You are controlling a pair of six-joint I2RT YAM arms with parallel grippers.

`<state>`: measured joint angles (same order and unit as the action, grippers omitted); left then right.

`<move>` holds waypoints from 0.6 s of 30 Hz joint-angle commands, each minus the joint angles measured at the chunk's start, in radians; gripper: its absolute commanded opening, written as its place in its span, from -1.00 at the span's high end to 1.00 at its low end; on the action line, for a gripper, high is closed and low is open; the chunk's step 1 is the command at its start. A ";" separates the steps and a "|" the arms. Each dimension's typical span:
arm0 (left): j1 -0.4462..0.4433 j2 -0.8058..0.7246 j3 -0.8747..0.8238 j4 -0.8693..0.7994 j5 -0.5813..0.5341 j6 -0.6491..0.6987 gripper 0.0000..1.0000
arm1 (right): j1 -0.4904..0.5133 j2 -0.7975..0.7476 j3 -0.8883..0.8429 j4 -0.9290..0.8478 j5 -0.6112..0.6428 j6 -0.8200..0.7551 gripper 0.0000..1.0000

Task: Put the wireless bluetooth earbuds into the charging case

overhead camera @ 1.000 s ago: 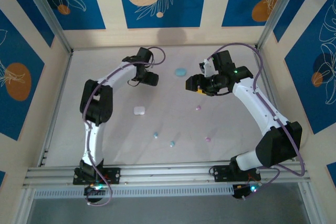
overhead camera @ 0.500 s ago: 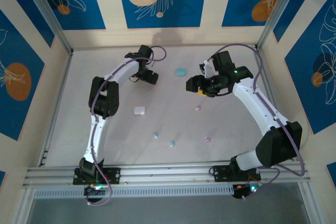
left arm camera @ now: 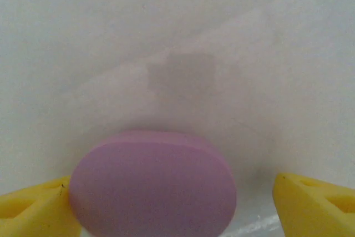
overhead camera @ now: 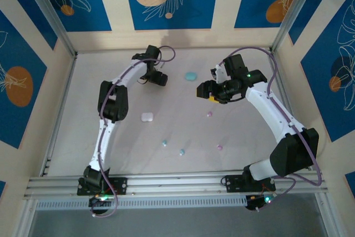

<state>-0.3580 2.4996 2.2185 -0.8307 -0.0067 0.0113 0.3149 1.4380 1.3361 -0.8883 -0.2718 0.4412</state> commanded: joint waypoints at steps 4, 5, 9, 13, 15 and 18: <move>0.020 0.034 0.056 -0.042 0.034 0.024 -0.51 | 0.001 0.020 0.040 -0.033 -0.010 -0.016 -0.41; 0.019 0.036 0.059 -0.042 0.031 0.023 -0.46 | -0.001 0.021 0.041 -0.035 -0.011 -0.016 -0.41; 0.020 0.032 0.062 -0.058 0.037 0.013 -0.20 | -0.002 0.023 0.043 -0.034 -0.012 -0.018 -0.41; 0.011 0.002 0.054 -0.104 0.080 -0.022 -0.10 | -0.008 0.024 0.037 -0.029 -0.006 -0.025 -0.41; -0.005 -0.020 0.035 -0.122 0.101 -0.044 -0.10 | -0.015 0.023 0.031 -0.026 -0.001 -0.030 -0.41; -0.049 -0.096 -0.083 -0.081 0.124 -0.085 -0.10 | -0.030 0.012 0.012 -0.018 0.031 -0.040 -0.41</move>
<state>-0.3656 2.4878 2.2112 -0.8600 0.0513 -0.0257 0.2993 1.4574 1.3464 -0.8948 -0.2604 0.4259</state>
